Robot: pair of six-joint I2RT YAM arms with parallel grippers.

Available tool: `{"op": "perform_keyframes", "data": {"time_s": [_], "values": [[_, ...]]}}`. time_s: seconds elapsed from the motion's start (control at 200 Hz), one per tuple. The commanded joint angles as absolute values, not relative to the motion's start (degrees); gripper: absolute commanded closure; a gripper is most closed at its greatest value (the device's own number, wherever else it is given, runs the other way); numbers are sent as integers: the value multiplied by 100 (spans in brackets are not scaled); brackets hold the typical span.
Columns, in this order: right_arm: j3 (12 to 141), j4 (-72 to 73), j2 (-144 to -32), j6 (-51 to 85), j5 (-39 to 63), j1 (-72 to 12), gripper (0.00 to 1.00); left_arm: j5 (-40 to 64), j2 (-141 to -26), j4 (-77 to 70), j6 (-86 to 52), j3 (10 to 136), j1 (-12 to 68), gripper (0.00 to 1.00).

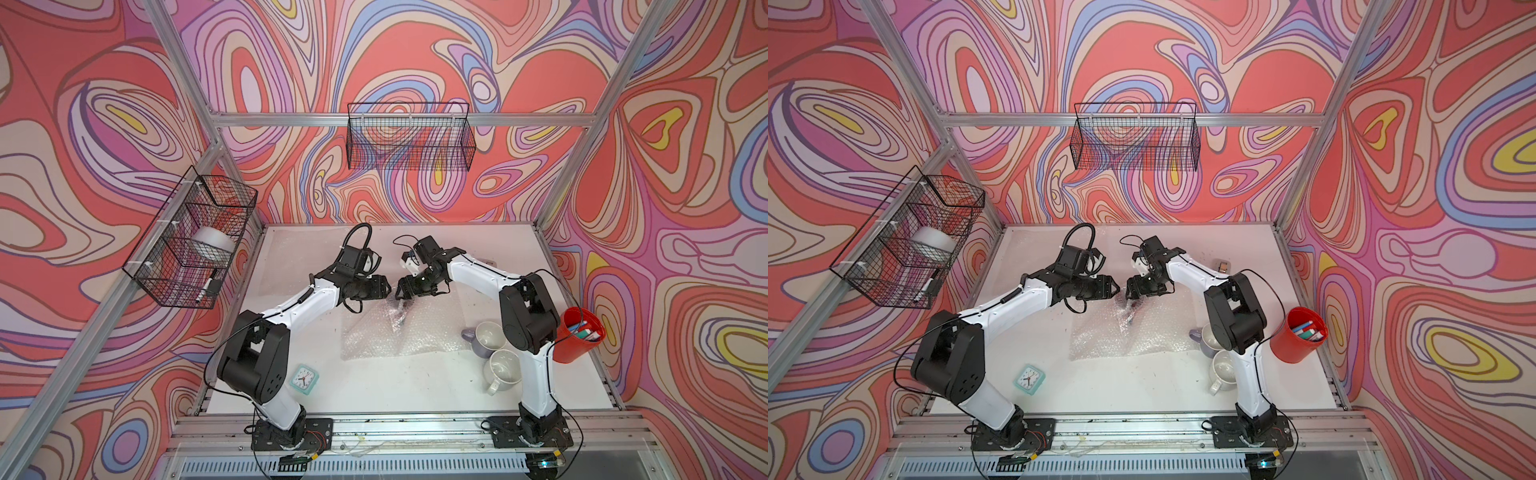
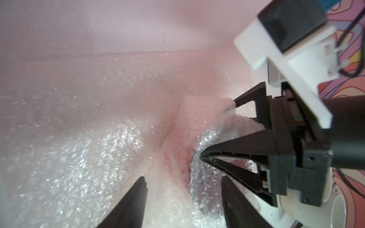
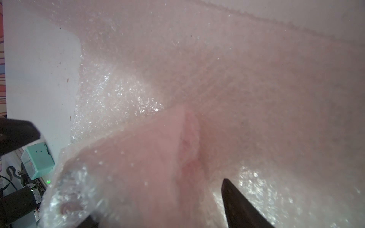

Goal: Wrap mugs in bubble wrap
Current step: Wrap the mug in bubble wrap.

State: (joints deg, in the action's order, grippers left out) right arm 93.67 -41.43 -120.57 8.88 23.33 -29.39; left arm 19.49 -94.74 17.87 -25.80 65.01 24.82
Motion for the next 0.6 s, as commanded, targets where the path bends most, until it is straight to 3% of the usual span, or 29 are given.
{"op": "perform_keyframes", "data": {"time_s": [0.0, 0.285, 0.596], "values": [[9386, -4245, -12282, 792, 1986, -2931, 26, 2113, -9686, 1948, -2431, 6627, 2514, 32], [9469, -4182, -12102, 860, 2039, -2931, 25, 1873, -10400, 2211, -2526, 6776, 2698, 35], [8581, -3943, -10799, 1227, 1888, -2937, 12, 1679, -10631, 2297, -2810, 6856, 2796, 33]]}}
